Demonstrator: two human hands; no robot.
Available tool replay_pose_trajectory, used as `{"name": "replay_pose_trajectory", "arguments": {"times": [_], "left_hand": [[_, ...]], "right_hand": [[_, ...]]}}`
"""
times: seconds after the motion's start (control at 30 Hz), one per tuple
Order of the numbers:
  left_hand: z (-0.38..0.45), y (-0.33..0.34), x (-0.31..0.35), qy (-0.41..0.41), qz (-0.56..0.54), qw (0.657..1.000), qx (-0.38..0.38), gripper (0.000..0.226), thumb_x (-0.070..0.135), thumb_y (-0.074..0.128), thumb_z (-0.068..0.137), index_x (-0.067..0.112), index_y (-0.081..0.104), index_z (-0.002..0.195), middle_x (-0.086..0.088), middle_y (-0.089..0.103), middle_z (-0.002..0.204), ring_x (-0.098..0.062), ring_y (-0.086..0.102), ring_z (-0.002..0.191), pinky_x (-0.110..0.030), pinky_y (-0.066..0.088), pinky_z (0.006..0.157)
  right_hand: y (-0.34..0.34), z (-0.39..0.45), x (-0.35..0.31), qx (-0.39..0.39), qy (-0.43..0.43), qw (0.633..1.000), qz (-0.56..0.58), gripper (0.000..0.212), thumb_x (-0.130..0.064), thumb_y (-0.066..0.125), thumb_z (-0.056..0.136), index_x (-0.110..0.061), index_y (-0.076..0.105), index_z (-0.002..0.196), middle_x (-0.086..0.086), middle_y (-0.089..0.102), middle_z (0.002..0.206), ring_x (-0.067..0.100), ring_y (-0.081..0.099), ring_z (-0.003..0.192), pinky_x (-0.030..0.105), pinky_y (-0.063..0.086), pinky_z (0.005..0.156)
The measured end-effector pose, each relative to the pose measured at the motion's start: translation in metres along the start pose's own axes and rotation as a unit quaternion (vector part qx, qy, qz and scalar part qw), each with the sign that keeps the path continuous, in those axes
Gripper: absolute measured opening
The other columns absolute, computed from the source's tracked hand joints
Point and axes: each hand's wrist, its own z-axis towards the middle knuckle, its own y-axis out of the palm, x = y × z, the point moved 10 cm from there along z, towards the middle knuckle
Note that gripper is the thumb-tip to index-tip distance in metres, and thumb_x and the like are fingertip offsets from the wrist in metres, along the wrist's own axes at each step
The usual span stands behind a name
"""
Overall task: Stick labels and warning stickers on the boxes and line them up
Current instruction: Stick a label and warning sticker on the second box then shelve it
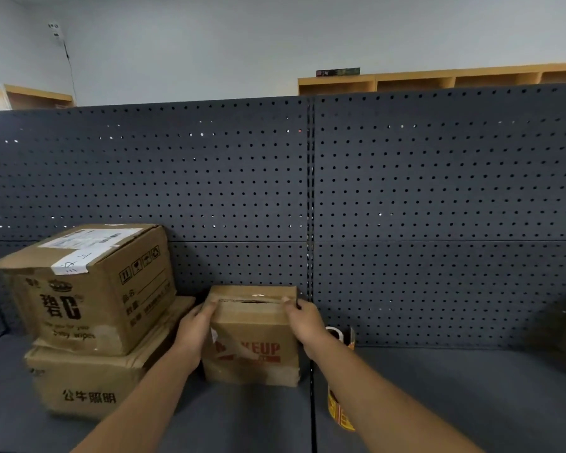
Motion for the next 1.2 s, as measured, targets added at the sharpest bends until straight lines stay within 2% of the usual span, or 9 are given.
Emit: {"name": "replay_pose_trajectory", "arguments": {"times": [0.1,0.3,0.5,0.63,0.73,0.8,0.9,1.0,1.2], "left_hand": [[-0.008,-0.004,0.008,0.014,0.004,1.0,0.012,0.051,0.044,0.063,0.099,0.018,0.058,0.143,-0.009,0.068,0.116,-0.028,0.065,0.103,-0.037,0.052,0.072],[-0.04,-0.004,0.033,0.062,-0.011,0.997,0.033,0.044,0.04,0.063,0.099,0.021,0.06,0.139,-0.006,0.066,0.112,-0.023,0.062,0.096,-0.034,0.048,0.067],[-0.085,0.031,0.054,0.094,-0.035,0.995,0.004,0.044,0.042,0.067,0.097,0.022,0.064,0.135,-0.009,0.07,0.117,-0.029,0.066,0.105,-0.039,0.053,0.077],[-0.116,0.075,0.062,0.108,-0.034,0.993,-0.032,0.025,0.039,0.06,0.102,0.025,0.066,0.123,-0.008,0.071,0.112,-0.027,0.068,0.099,-0.035,0.053,0.068],[-0.135,0.111,0.064,0.121,-0.016,0.991,-0.053,0.021,0.04,0.058,0.103,0.026,0.069,0.114,-0.01,0.072,0.112,-0.03,0.068,0.101,-0.046,0.06,0.078],[-0.147,0.136,0.06,0.118,-0.011,0.991,-0.067,0.024,0.042,0.057,0.103,0.026,0.068,0.117,-0.008,0.071,0.113,-0.029,0.067,0.103,-0.046,0.059,0.082],[-0.173,0.179,0.054,0.128,0.003,0.987,-0.096,0.026,0.044,0.053,0.105,0.027,0.065,0.121,-0.003,0.069,0.112,-0.022,0.065,0.101,-0.035,0.051,0.068],[-0.192,0.221,0.041,0.122,0.011,0.984,-0.129,0.023,0.046,0.051,0.106,0.033,0.061,0.121,0.001,0.067,0.115,-0.02,0.065,0.104,-0.032,0.052,0.067],[-0.213,0.286,0.009,0.111,0.041,0.978,-0.173,0.031,0.042,0.046,0.108,0.031,0.056,0.134,0.005,0.065,0.121,-0.015,0.063,0.107,-0.039,0.056,0.09]], "right_hand": [[-0.008,-0.013,-0.008,0.024,-0.016,0.999,0.02,0.03,-0.049,0.052,0.103,-0.025,0.069,0.102,0.006,0.072,0.103,0.028,0.067,0.097,0.051,0.056,0.095],[-0.036,-0.04,-0.042,0.037,-0.071,0.997,0.018,0.035,-0.055,0.058,0.096,-0.024,0.074,0.089,0.005,0.076,0.096,0.026,0.071,0.091,0.052,0.058,0.087],[-0.098,-0.071,-0.068,0.056,-0.117,0.992,-0.003,0.037,-0.051,0.056,0.1,-0.02,0.075,0.097,0.013,0.075,0.103,0.033,0.07,0.094,0.049,0.057,0.076],[-0.147,-0.086,-0.07,0.069,-0.124,0.99,0.008,0.038,-0.048,0.056,0.101,-0.015,0.075,0.101,0.018,0.073,0.108,0.032,0.07,0.095,0.037,0.048,0.069],[-0.187,-0.098,-0.067,0.071,-0.128,0.989,0.011,0.033,-0.046,0.057,0.102,-0.019,0.076,0.099,0.013,0.074,0.107,0.029,0.069,0.097,0.034,0.046,0.071],[-0.217,-0.102,-0.06,0.078,-0.118,0.99,0.009,0.03,-0.044,0.057,0.102,-0.02,0.076,0.1,0.008,0.073,0.107,0.022,0.068,0.095,0.036,0.049,0.074],[-0.261,-0.106,-0.048,0.087,-0.098,0.991,0.011,0.024,-0.041,0.057,0.104,-0.023,0.074,0.101,0.001,0.071,0.108,0.015,0.064,0.097,0.034,0.052,0.082],[-0.302,-0.112,-0.032,0.1,-0.077,0.992,0.023,0.019,-0.037,0.056,0.105,-0.024,0.069,0.103,-0.005,0.067,0.105,0.01,0.059,0.092,0.028,0.046,0.072],[-0.365,-0.115,0.011,0.132,-0.043,0.99,0.038,0.017,-0.035,0.055,0.106,-0.024,0.067,0.109,-0.008,0.065,0.102,0.01,0.058,0.091,0.029,0.044,0.071]]}}
